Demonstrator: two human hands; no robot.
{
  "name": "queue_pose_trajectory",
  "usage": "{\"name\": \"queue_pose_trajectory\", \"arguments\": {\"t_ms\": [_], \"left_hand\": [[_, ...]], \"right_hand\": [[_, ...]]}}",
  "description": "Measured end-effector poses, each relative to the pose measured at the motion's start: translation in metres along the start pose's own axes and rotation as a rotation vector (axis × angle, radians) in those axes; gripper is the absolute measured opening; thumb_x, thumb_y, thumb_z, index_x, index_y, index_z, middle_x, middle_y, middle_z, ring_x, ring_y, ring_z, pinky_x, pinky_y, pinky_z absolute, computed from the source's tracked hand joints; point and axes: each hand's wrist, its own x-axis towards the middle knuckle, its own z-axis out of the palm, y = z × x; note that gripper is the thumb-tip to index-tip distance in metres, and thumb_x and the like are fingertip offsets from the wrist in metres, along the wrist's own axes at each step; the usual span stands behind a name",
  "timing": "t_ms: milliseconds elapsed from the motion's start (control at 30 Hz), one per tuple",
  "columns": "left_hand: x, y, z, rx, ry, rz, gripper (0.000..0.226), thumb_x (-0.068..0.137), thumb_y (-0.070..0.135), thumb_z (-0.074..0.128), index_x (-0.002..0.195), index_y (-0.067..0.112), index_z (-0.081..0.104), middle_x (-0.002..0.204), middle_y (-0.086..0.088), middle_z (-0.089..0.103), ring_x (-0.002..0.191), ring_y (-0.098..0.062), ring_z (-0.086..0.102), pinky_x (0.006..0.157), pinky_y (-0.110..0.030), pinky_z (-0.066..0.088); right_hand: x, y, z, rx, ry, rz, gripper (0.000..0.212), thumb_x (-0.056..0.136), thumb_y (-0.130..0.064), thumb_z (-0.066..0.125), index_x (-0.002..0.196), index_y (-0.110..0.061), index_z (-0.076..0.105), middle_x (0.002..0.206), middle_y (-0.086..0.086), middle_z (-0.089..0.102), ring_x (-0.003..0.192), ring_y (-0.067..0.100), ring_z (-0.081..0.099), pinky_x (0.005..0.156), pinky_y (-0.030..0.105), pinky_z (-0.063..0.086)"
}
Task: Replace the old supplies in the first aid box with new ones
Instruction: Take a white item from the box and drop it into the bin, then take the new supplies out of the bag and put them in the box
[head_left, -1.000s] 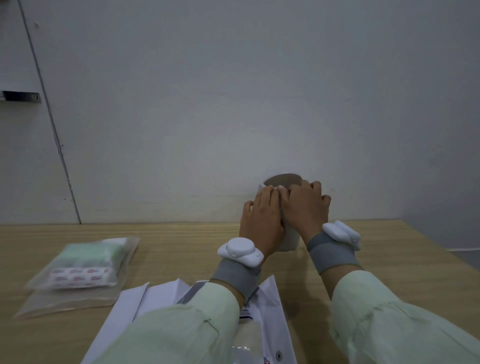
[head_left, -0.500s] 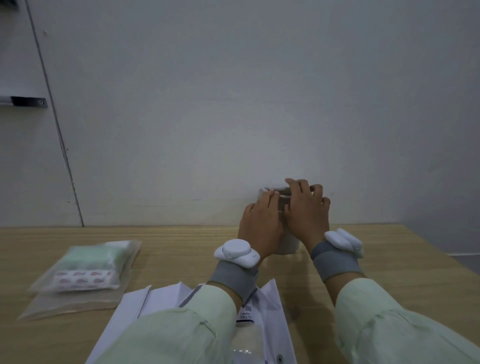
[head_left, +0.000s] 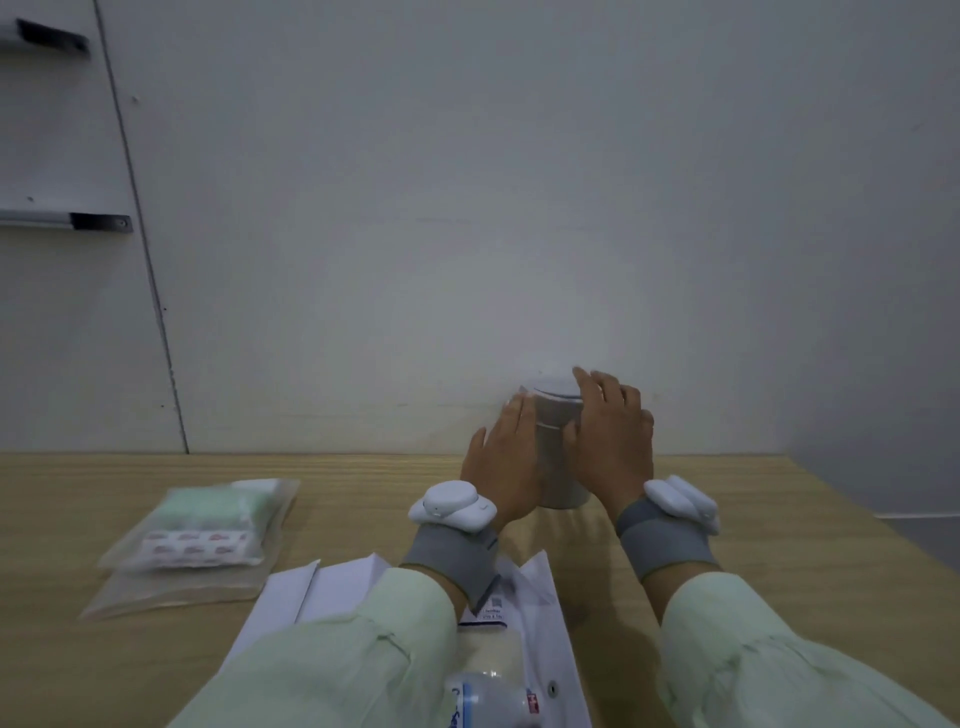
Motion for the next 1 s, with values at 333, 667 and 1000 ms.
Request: {"name": "queue_pose_trajectory", "arguments": {"t_ms": [333, 667, 1000], "left_hand": [[-0.064, -0.025, -0.036, -0.010, -0.108, -0.167, 0.062, 0.093, 0.021, 0.045, 0.147, 0.005, 0.020, 0.153, -0.011, 0.025, 0.134, -0.031, 0.037, 0.106, -0.037, 0.033], [-0.140, -0.067, -0.049, -0.002, -0.116, -0.359, 0.048, 0.092, 0.022, 0.047, 0.136, 0.005, 0.036, 0.141, -0.012, 0.039, 0.125, -0.029, 0.047, 0.101, -0.037, 0.039], [-0.179, -0.103, -0.067, -0.062, -0.062, -0.448, 0.046, 0.094, 0.022, 0.043, 0.135, 0.004, 0.035, 0.142, -0.012, 0.039, 0.127, -0.028, 0.045, 0.103, -0.036, 0.038]], "right_hand": [[-0.073, -0.044, -0.020, 0.268, -0.066, 0.069, 0.057, 0.083, -0.012, 0.052, 0.137, -0.011, 0.037, 0.131, 0.018, 0.045, 0.122, 0.037, 0.041, 0.097, 0.044, 0.041], [-0.126, -0.057, -0.025, 0.261, -0.285, 0.144, 0.050, 0.086, -0.013, 0.054, 0.133, -0.010, 0.038, 0.134, 0.016, 0.043, 0.121, 0.035, 0.044, 0.096, 0.042, 0.045], [-0.143, -0.117, -0.018, 0.357, -0.351, 0.050, 0.052, 0.087, -0.009, 0.055, 0.136, -0.011, 0.037, 0.138, 0.015, 0.039, 0.122, 0.032, 0.046, 0.096, 0.034, 0.041]]}}
